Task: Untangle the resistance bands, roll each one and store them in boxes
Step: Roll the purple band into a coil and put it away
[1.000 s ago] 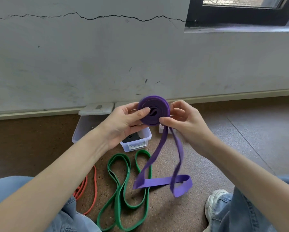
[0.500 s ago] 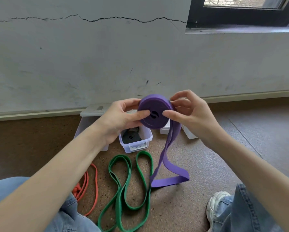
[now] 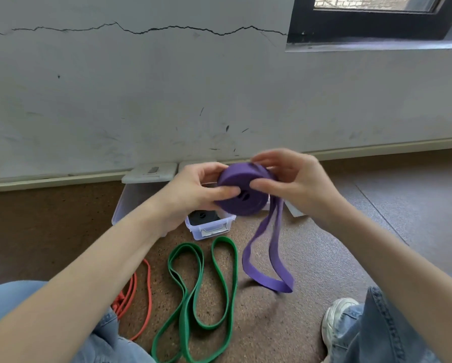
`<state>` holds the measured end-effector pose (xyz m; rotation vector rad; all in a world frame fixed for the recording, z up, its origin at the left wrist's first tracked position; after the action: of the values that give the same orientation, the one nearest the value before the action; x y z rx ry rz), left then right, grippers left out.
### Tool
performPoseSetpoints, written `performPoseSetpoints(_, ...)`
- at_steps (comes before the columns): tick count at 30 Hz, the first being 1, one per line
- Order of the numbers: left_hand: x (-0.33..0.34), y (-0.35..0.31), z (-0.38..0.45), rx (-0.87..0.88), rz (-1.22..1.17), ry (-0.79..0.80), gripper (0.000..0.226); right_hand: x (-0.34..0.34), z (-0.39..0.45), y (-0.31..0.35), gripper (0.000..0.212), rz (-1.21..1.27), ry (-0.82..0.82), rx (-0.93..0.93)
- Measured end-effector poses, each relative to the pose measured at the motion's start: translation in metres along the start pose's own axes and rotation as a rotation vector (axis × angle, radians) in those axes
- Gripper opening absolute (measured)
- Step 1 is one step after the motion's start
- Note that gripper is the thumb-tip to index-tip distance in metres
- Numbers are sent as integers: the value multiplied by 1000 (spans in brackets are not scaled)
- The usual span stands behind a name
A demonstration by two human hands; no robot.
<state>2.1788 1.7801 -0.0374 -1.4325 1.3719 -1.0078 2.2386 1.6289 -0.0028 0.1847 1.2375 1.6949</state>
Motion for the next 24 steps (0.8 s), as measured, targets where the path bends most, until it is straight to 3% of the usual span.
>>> performPoseSetpoints(2, -10, -5, 0, -17, -235, 12, 35, -7, 1, -3, 33, 196, -128, 75)
performPoseSetpoints(4, -11, -6, 1, -30, -379, 19, 38, -6, 0, -5, 26, 191, -162, 85)
performPoseSetpoints(9, 0, 5, 4, -86, -458, 44, 46, 1, -2, -5, 26, 218, -142, 79)
performPoseSetpoints(11, -3, 5, 3, -78, -312, 59, 43, -2, -1, -4, 27, 161, -91, 61)
performPoseSetpoints(14, -1, 8, 2, -70, 93, 48, 40, 8, -1, 2, 28, -125, 122, -30)
performPoseSetpoints(16, 4, 10, 1, -71, 153, 51, 38, 16, -3, 3, 30, -139, 169, -59)
performPoseSetpoints(20, -10, -3, 0, -28, -153, 14, 38, 2, -3, -4, 38, 195, -61, 54)
performPoseSetpoints(24, -15, -9, -1, -42, -486, 59, 36, -1, -2, -5, 24, 323, -167, 71)
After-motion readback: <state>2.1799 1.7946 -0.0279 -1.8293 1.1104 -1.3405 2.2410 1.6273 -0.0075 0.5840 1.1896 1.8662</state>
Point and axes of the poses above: each hand's wrist, its own z-axis towards the middle knuckle, its own x-axis out of the palm, y = z × x, the point moved 6 cm from there along z, towards the middle knuckle, and after that the axes turned 15 degrees about -x, right-handed, at the moved point
